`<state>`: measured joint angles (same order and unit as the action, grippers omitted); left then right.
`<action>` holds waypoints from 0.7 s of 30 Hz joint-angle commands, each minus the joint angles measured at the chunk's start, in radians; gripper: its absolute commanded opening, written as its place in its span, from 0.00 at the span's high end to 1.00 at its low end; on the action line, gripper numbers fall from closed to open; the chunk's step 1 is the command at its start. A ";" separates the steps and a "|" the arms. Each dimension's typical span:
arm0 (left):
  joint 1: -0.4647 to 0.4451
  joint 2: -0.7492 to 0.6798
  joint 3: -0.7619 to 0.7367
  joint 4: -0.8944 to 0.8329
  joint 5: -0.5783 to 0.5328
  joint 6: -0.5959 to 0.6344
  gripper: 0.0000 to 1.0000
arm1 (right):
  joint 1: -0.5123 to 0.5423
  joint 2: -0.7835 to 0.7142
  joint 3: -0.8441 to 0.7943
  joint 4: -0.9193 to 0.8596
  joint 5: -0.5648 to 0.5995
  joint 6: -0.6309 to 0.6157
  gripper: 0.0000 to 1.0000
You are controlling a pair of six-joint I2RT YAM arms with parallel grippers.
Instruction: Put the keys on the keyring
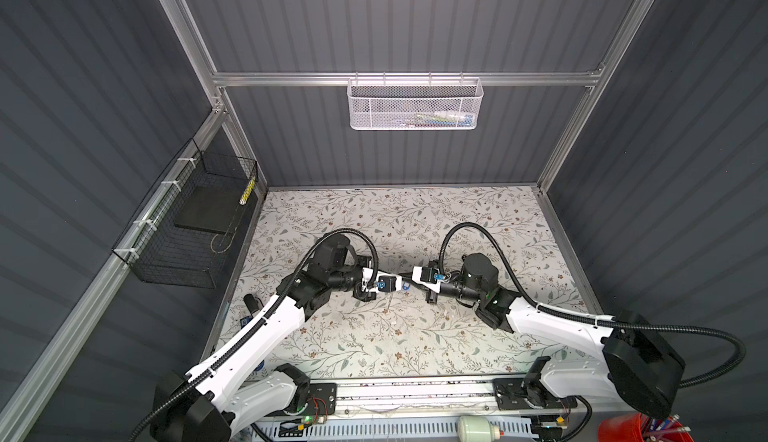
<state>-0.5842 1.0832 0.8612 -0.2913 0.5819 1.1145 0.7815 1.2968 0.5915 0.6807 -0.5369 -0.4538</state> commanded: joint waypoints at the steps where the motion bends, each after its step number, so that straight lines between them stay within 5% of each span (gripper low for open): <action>1: -0.009 0.013 0.026 0.012 0.048 -0.017 1.00 | 0.004 0.007 0.025 0.015 -0.017 0.001 0.94; 5: -0.009 0.015 0.030 0.019 0.050 -0.047 1.00 | 0.004 0.005 0.020 0.018 0.019 -0.002 0.96; 11: -0.008 -0.010 -0.007 0.049 0.019 -0.152 0.80 | -0.005 -0.002 -0.012 0.111 0.023 0.046 0.97; 21: -0.003 -0.072 -0.080 0.108 0.044 -0.257 0.76 | -0.007 -0.013 -0.020 0.140 -0.006 0.049 0.97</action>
<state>-0.5838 1.0313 0.7986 -0.1970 0.6018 0.9108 0.7776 1.2980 0.5743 0.7551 -0.5323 -0.4191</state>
